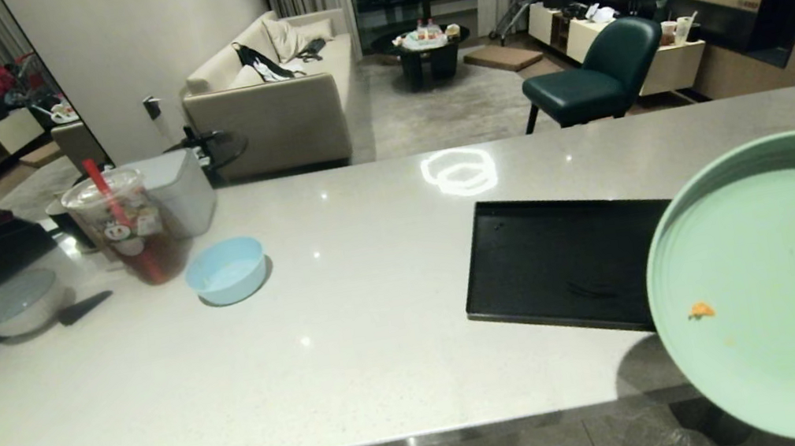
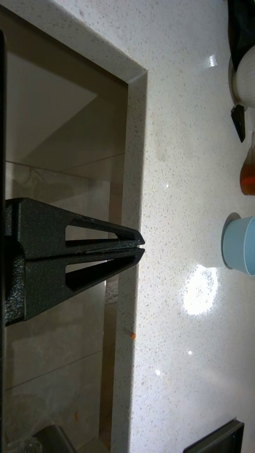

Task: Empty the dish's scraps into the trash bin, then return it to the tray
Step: Put the plate back to the table

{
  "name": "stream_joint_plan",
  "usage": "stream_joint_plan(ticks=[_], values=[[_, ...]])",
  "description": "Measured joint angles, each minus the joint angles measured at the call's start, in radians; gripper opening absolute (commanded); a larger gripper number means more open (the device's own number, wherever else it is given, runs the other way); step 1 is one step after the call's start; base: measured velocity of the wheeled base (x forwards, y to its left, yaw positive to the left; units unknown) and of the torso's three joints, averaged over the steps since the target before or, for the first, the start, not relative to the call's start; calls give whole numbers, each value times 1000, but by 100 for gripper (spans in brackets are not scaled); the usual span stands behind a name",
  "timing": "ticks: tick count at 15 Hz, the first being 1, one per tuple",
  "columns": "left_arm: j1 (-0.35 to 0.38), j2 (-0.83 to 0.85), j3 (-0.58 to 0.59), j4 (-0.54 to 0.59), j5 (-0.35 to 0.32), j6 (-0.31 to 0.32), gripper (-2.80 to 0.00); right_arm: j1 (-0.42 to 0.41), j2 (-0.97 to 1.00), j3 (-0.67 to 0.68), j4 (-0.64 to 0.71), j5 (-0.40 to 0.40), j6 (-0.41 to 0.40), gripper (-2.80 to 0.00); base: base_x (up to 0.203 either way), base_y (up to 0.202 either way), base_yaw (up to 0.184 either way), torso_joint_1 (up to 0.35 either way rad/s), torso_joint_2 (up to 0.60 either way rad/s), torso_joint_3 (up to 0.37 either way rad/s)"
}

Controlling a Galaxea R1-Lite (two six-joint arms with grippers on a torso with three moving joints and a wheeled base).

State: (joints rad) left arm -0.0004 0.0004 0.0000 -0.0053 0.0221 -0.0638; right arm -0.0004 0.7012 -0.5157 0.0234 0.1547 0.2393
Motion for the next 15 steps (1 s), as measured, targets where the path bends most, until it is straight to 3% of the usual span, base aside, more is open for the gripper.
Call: stream_joint_plan(ticks=[4,8,15], values=[[0,0,0,0,1,0,-280,2,295,-147,10,-28,158,-280,0,0,0,0,0,0],[0,0,0,0,1,0,-280,33,569,-301,83,-71,376,-280,0,0,0,0,0,0],[0,0,0,0,0,0,-280,196,937,-634,280,-188,791,-280,0,0,0,0,0,0]])
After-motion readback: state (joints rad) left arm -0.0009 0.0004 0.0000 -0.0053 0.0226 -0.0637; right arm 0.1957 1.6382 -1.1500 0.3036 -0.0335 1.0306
